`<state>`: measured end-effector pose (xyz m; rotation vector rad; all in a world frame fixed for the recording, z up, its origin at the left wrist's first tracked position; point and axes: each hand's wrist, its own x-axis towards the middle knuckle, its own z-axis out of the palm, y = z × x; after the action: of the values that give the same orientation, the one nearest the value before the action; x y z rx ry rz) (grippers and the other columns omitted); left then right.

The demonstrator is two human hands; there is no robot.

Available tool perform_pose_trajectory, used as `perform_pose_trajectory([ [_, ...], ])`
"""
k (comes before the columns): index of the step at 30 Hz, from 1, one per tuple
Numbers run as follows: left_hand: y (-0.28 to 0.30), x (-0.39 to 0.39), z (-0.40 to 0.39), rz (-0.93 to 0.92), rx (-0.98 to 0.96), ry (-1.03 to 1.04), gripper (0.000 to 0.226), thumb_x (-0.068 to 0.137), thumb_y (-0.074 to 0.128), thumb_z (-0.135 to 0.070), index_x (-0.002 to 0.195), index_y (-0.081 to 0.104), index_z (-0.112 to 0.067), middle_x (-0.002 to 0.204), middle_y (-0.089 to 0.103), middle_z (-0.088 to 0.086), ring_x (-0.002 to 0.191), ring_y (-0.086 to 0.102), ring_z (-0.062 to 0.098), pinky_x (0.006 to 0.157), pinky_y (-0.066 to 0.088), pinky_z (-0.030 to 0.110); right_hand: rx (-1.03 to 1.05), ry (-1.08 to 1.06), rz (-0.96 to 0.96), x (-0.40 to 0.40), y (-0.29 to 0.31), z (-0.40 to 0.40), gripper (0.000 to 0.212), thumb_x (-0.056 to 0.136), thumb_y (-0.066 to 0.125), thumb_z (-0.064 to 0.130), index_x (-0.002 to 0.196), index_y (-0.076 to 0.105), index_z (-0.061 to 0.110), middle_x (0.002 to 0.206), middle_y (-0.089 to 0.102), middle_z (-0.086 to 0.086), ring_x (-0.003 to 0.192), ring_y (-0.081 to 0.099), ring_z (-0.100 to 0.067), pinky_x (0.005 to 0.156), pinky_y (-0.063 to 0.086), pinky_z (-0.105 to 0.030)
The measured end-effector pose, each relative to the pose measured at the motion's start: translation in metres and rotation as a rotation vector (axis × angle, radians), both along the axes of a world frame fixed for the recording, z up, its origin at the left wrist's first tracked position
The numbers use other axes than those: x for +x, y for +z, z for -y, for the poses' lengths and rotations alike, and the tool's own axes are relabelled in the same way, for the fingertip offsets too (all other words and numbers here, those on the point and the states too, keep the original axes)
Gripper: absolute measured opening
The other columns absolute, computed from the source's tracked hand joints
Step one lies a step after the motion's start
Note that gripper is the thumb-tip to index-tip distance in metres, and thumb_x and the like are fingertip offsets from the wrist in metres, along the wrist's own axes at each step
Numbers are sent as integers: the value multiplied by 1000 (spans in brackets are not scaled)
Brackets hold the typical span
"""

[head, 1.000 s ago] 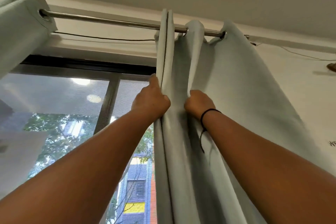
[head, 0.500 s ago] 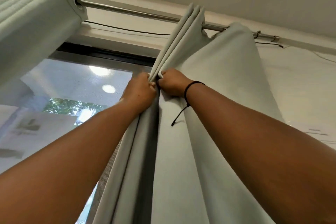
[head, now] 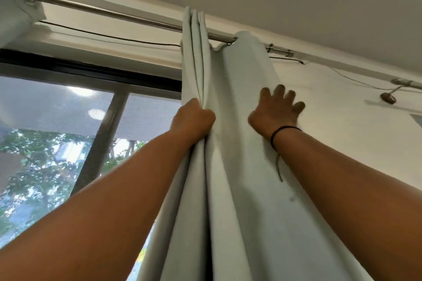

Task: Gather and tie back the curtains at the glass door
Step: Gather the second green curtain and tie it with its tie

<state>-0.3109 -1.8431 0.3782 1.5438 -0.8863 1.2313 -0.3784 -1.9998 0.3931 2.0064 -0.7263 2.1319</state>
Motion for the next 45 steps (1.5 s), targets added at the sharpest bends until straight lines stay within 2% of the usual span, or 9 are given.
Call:
perform_pose_trajectory([
  [4, 5, -18, 48, 57, 43, 77, 35, 95, 34, -24, 122, 50, -7, 124, 54, 16, 109, 51, 33, 87, 37, 35, 213, 138, 66, -25, -3, 70, 65, 80, 58, 24, 137, 28, 13, 139, 32, -19, 123, 37, -43, 99, 34, -50],
  [8, 11, -12, 75, 72, 54, 84, 30, 99, 36, -25, 112, 55, -5, 118, 57, 15, 109, 52, 33, 86, 37, 31, 129, 405, 30, -37, -2, 111, 37, 83, 56, 27, 116, 55, 10, 117, 60, -15, 100, 57, -33, 75, 40, -31],
  [12, 13, -7, 98, 43, 33, 68, 24, 98, 39, -18, 103, 56, -2, 105, 57, 14, 100, 53, 30, 81, 35, 27, 208, 539, -57, -35, -4, 123, 74, 74, 62, 63, 125, 50, 11, 128, 51, -15, 109, 55, -34, 83, 44, -36],
  [18, 25, -41, 159, 94, 174, 178, 13, 92, 42, -6, 83, 51, -5, 116, 56, 21, 108, 51, 34, 76, 30, 23, 142, 560, -96, -17, -10, 156, 12, 83, 56, 15, 93, 59, 9, 96, 62, -10, 78, 52, -28, 68, 39, -27],
  [24, 37, -68, 205, 165, 209, 172, 23, 90, 43, -6, 107, 54, 4, 118, 55, 23, 109, 52, 37, 84, 37, 29, 93, 591, -76, -22, -10, 185, 12, 84, 51, 17, 88, 59, 8, 86, 56, -11, 77, 51, -29, 61, 33, -25],
  [27, 31, -42, 191, 150, 269, 220, 22, 91, 43, -7, 106, 55, 5, 118, 55, 22, 112, 51, 37, 84, 35, 29, 146, 623, -68, -22, -7, 188, 23, 91, 46, 17, 108, 55, 5, 100, 54, -12, 86, 49, -28, 72, 35, -27],
  [33, 4, 1, 115, 94, 220, 172, 22, 97, 44, -17, 109, 55, -1, 118, 56, 17, 105, 53, 29, 86, 38, 30, 226, 842, 17, 22, -9, 127, 44, 97, 38, 20, 136, 30, 1, 130, 51, -21, 114, 52, -36, 82, 36, -32],
  [36, -6, 16, 71, 76, 193, 154, 21, 97, 45, -22, 108, 54, -6, 111, 57, 11, 93, 49, 20, 81, 37, 29, 93, 840, 5, 53, -6, 71, 35, 98, 37, 30, 124, 42, 8, 123, 56, -19, 108, 54, -35, 78, 35, -32],
  [45, -12, 38, -42, 7, -118, -50, 51, 64, 46, -30, 111, 48, -12, 90, 58, 7, 82, 56, 27, 61, 39, 30, -308, 918, -323, 62, 30, -129, 31, 93, 46, 9, 118, 60, -2, 128, 56, -23, 117, 52, -35, 95, 39, -32],
])
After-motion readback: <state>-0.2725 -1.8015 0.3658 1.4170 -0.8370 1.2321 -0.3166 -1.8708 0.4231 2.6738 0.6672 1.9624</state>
